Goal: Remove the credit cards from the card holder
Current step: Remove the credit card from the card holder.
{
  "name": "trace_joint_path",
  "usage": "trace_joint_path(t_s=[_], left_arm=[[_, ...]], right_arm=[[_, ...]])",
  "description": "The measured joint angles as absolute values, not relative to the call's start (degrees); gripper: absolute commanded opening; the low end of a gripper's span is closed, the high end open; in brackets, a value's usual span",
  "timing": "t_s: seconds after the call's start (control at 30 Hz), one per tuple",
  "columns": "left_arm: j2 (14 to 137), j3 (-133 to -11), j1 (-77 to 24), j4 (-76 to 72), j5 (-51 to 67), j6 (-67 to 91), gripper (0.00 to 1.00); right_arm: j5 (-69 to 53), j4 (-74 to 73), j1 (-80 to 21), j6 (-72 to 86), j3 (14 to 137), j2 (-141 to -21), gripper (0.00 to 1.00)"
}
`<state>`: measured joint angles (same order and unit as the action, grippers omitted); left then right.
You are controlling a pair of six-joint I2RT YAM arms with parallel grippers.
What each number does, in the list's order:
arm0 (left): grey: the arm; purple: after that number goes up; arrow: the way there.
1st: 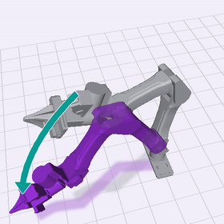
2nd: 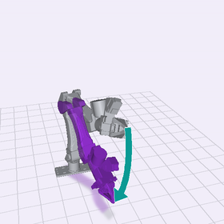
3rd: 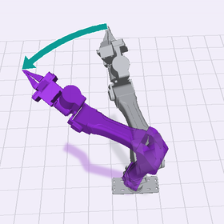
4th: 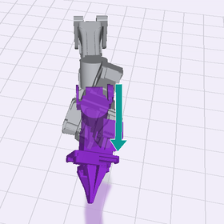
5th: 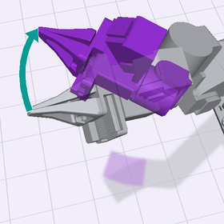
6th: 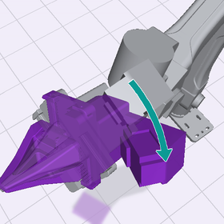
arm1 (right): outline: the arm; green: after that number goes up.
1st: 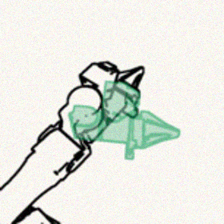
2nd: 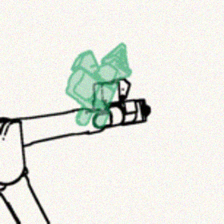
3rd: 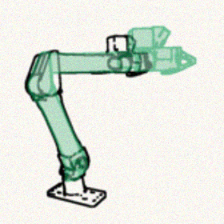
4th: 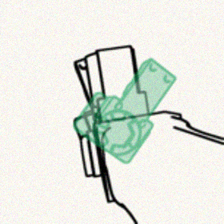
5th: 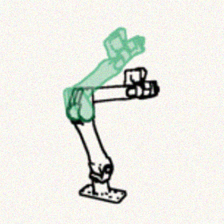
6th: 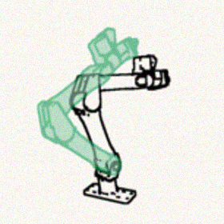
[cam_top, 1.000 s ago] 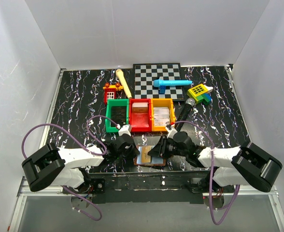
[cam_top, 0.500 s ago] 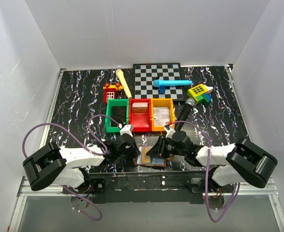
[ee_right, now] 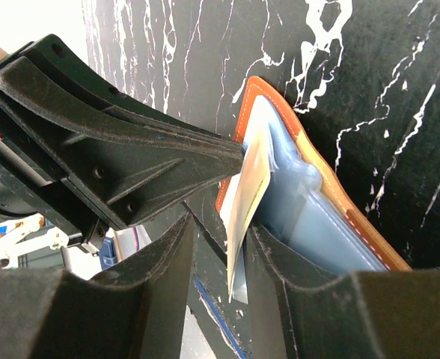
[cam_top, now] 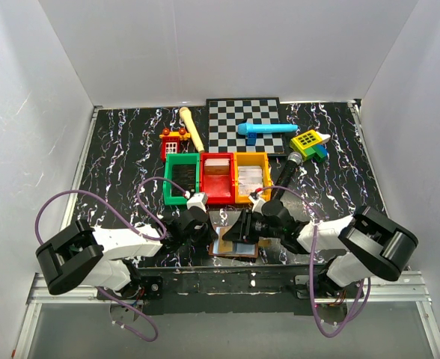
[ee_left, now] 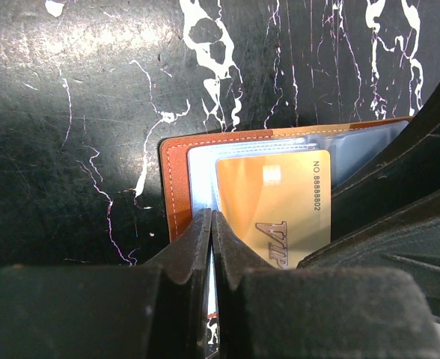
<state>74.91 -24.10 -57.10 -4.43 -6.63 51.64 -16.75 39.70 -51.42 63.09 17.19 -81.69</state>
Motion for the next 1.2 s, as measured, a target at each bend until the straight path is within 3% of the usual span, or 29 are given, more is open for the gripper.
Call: trace_joint_path(t_s=[0.33,1.2], left_arm=[[74.91,-24.08,-57.10,-4.49,-6.63,51.53,0.00],[74.94,-24.05,-57.12,-3.90,-7.09,54.61,0.00]], right_arm=[[-17.76,40.05,-51.42,63.44,18.00,-83.18,0.41],[-16.16,30.55,-51.44,61.52,17.93,-74.06,0.40]])
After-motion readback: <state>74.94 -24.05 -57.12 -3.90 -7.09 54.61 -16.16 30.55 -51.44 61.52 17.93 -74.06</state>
